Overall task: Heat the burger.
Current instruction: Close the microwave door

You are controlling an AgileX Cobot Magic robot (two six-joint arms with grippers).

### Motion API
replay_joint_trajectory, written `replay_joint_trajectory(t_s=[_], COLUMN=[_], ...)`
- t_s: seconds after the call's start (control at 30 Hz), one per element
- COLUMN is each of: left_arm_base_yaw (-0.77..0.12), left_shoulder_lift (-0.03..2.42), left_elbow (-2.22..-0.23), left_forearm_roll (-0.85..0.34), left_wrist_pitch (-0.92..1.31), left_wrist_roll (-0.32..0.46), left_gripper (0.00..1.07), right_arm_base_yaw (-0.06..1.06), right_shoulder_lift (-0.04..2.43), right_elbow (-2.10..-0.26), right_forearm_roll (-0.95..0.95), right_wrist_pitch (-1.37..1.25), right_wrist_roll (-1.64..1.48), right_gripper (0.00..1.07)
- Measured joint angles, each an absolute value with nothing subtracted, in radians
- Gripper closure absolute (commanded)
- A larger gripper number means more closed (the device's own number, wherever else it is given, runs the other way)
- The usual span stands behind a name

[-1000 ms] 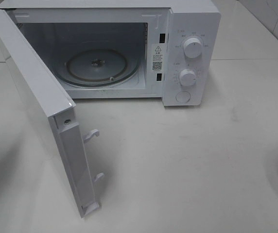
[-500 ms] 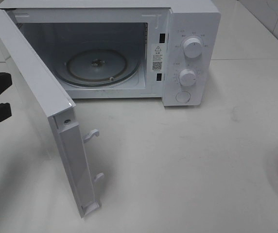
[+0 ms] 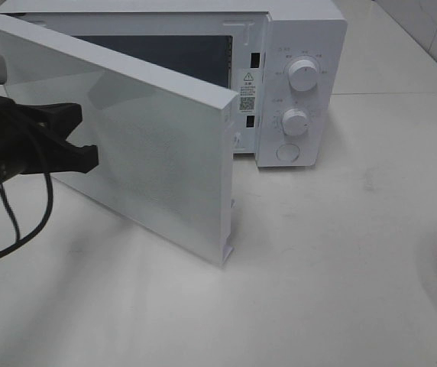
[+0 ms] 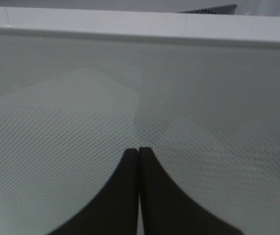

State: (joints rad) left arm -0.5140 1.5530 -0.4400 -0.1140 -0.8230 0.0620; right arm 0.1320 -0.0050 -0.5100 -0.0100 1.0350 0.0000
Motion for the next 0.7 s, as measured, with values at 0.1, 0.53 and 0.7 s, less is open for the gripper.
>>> replay_joint_trajectory(t_s=[0.1, 0.53, 0.7], left_arm_base_yaw=[-0.573, -0.752, -0.772], left_shoulder_lift=[1.591, 1.788, 1.863], left_elbow=[-0.490, -0.788, -0.897], left_forearm_roll=[-0.209, -0.575, -0.676], left_wrist_pitch=[-0.823, -0.823, -0.815], left_wrist_roll=[0.132, 0.389, 0.447], left_gripper=[1.07, 1.07, 1.07], right_arm_base_yaw=[0.132, 0.132, 0.132], right_shoulder_lift=[-0.005, -0.005, -0.005], right_elbow=[-0.510, -0.510, -0.510], right_forearm_roll=[-0.010, -0.010, -0.010], right_wrist_pitch=[1.035, 1.035, 1.035], right_wrist_roll=[0.000, 0.000, 0.000], right_gripper=[0.31, 0.31, 0.31])
